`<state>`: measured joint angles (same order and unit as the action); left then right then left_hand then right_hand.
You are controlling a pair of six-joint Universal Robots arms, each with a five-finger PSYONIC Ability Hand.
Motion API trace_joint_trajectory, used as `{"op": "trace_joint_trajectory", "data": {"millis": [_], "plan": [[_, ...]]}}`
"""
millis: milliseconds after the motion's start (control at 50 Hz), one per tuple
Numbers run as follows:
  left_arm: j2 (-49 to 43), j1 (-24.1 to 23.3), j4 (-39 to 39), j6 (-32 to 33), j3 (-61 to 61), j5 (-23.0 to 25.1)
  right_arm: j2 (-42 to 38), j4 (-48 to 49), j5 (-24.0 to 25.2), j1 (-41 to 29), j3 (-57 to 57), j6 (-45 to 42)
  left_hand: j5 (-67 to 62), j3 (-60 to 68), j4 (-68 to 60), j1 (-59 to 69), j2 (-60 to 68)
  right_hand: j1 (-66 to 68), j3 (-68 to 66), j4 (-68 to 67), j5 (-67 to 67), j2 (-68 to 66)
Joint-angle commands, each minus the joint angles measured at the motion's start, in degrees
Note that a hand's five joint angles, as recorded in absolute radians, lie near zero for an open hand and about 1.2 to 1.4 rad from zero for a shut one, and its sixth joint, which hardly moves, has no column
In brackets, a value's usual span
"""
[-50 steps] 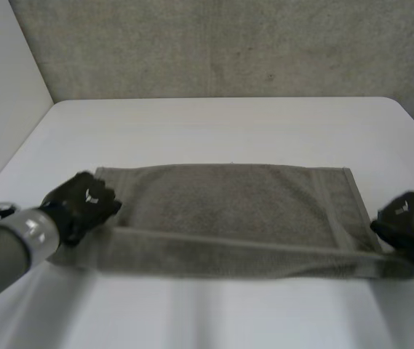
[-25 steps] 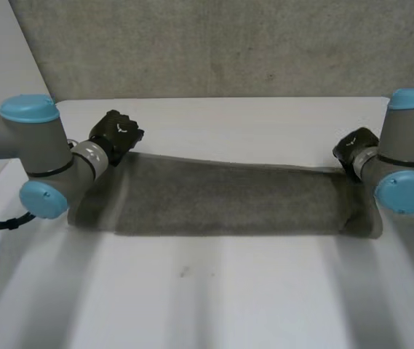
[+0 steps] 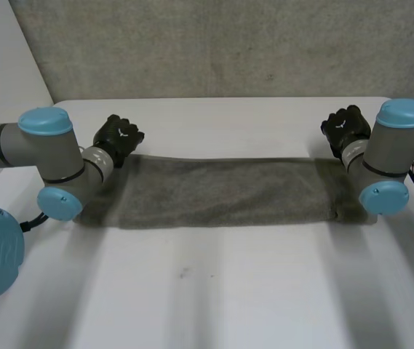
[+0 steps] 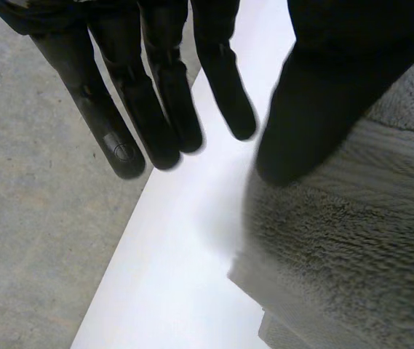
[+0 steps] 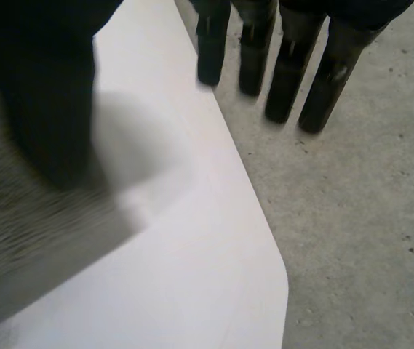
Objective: Fold the towel.
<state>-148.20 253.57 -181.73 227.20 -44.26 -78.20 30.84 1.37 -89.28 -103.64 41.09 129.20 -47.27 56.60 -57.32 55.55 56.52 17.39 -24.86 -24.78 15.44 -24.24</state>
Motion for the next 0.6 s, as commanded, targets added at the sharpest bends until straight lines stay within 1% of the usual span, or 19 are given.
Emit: {"op": "trace_joint_trajectory", "data": {"millis": [20, 60, 100, 120, 140, 160, 180, 200, 220, 260, 280, 320, 360, 380, 420, 500, 540, 580, 600], "plan": [[2.91, -0.54, -0.56, -1.23, -1.09, -0.2, 3.85, -0.14, -0.19, -0.59, 0.92, 3.32, 44.7, -44.03, 44.75, -42.98, -43.95, -7.39, 14.86, 14.78, -15.44, 14.24], [7.02, -0.98, -0.82, -3.85, -2.67, -0.02, 6.42, -0.06, -0.02, -0.51, 1.89, 6.33, 46.22, -45.55, 46.27, -44.49, -45.47, -7.39, 14.86, 14.78, -15.44, 14.24], [9.39, -0.98, -0.91, -5.61, -3.98, 0.07, 12.72, 0.12, 0.51, -0.07, 5.56, 12.54, 45.88, -45.21, 45.93, -44.16, -45.13, -7.39, 14.86, 14.78, -15.44, 14.24], [9.42, -0.98, -0.91, -5.63, -3.99, 0.07, 12.75, 0.12, 0.51, -0.07, 5.58, 12.57, 45.88, -45.21, 45.93, -44.15, -45.13, -7.39, 14.86, 14.78, -15.44, 14.24], [12.64, -0.98, -1.09, -7.71, -5.73, 0.24, 15.97, 0.12, 0.68, 0.02, 7.58, 15.36, 45.55, -44.87, 45.6, -43.82, -44.8, -7.39, 14.86, 14.78, -15.44, 14.24], [12.67, -0.98, -1.09, -7.74, -5.75, 0.24, 19.13, 0.03, 1.38, 0.11, 9.87, 17.56, 45.54, -44.87, 45.59, -43.82, -44.79, -7.39, 14.86, 14.78, -15.44, 14.24], [15.54, -0.98, -1.43, -9.74, -7.75, 0.24, 19.17, 0.03, 1.39, 0.11, 9.89, 17.58, 45.54, -44.87, 45.59, -43.82, -44.79, -7.39, 14.86, 14.78, -15.44, 14.24], [18.18, -0.98, -1.96, -11.76, -10.04, 0.33, 21.95, -0.14, 2.61, 0.2, 12.15, 19.32, 45.38, -44.7, 45.43, -43.65, -44.63, -7.39, 14.86, 14.78, -15.44, 14.24], [18.2, -0.98, -1.97, -11.78, -10.06, 0.33, 21.98, -0.14, 2.62, 0.2, 12.18, 19.34, 45.37, -44.7, 45.43, -43.65, -44.63, -7.39, 14.86, 14.78, -15.44, 14.24], [23.28, -0.98, -2.84, -15.45, -15.48, 0.59, 27.05, -0.76, 4.98, 0.72, 17.51, 21.96, 45.37, -44.7, 45.43, -43.65, -44.63, -7.39, 14.86, 14.78, -15.44, 14.24], [23.3, -0.98, -2.84, -15.47, -15.51, 0.6, 27.08, -0.76, 4.99, 0.72, 17.54, 21.98, 45.37, -44.7, 45.43, -43.65, -44.63, -7.39, 14.86, 14.78, -15.44, 14.24], [25.68, -0.89, -3.28, -17.23, -18.67, 0.68, 30.84, -2.15, 6.92, 2.73, 23.57, 24.08, 45.37, -44.7, 45.43, -43.65, -44.63, -7.39, 14.86, 14.78, -15.44, 14.24], [30.22, -0.71, -4.16, -20.55, -25.32, 0.86, 32.07, -3.99, 7.27, 4.14, 26.12, 24.96, 45.37, -44.7, 45.43, -43.65, -44.63, -7.39, 14.86, 14.78, -15.44, 14.24], [30.25, -0.71, -4.16, -20.57, -25.35, 0.86, 32.09, -4.01, 7.28, 4.15, 26.15, 24.96, 45.37, -44.7, 45.43, -43.65, -44.63, -7.39, 14.86, 14.78, -15.44, 14.24], [33.92, -0.71, -4.77, -23.37, -32.08, 0.95, 33.23, -8.47, 7.89, 6.51, 30.52, 26.89, 45.37, -44.7, 45.43, -43.65, -44.63, -7.39, 14.86, 14.78, -15.44, 14.24], [36.65, -0.62, -5.91, -25.31, -38.59, 0.95, 33.23, -10.87, 9.03, 8.11, 35.03, 28.57, 45.37, -44.7, 45.43, -43.65, -44.63, -2.59, 10.07, 9.99, -10.65, 9.45], [37.98, -0.71, -6.62, -26.1, -41.35, 0.95, 33.23, -11.04, 10.26, 8.9, 37.58, 28.57, 45.37, -44.7, 45.43, -43.65, -44.63, -0.57, 8.05, 7.97, -8.63, 7.43], [40.87, -0.8, -8.2, -28.2, -46.51, 0.95, 33.14, -10.08, 13.94, 11.17, 42.04, 28.31, 45.37, -44.7, 45.43, -43.65, -44.63, 6.96, 0.52, 0.43, -1.09, -0.1], [40.88, -0.8, -8.21, -28.21, -46.53, 0.95, 33.14, -10.08, 13.96, 11.18, 42.06, 28.3, 45.37, -44.7, 45.43, -43.65, -44.63, 6.99, 0.48, 0.4, -1.06, -0.14]]}}
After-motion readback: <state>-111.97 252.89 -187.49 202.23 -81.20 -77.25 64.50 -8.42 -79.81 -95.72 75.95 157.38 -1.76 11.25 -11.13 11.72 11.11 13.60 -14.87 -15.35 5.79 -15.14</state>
